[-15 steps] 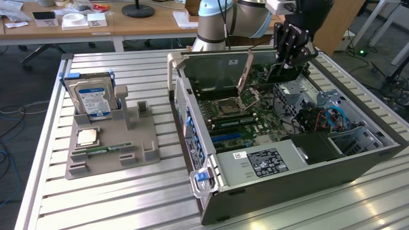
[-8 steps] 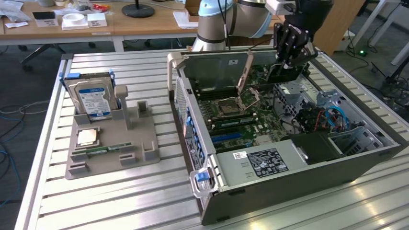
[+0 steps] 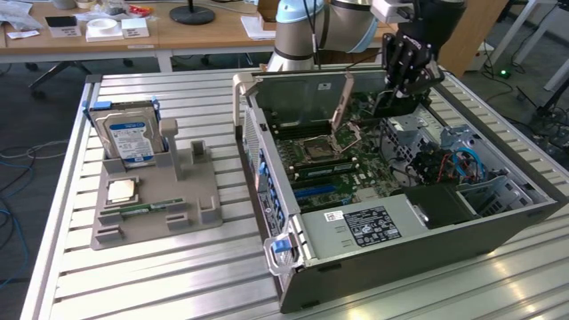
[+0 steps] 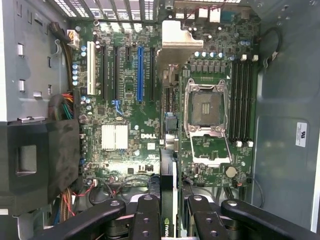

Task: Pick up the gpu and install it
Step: 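Insert the gpu into the slot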

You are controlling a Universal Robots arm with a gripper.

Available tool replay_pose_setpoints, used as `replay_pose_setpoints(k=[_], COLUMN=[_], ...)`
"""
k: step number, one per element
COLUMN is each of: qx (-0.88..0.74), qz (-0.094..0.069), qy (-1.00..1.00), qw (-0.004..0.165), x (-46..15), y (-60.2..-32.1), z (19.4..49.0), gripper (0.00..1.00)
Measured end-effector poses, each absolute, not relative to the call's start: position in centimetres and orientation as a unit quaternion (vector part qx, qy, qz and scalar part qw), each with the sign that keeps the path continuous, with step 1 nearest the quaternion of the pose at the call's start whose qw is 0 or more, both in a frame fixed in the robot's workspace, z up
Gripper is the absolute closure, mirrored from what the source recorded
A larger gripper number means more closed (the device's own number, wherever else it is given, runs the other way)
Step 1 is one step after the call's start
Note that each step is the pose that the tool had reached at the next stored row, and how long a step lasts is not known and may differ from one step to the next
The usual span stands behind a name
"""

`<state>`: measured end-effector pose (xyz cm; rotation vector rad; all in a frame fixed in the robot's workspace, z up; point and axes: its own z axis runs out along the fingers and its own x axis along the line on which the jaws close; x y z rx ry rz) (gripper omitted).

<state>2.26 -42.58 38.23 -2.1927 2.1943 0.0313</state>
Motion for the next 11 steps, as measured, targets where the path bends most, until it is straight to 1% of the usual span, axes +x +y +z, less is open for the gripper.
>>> replay_pose_setpoints(k=[11], qx=[-0.708], qz=[0.009], qy=[0.706], qw=[0.023], x=[1.5], y=[-43.8], z=[38.2], gripper=[0.74])
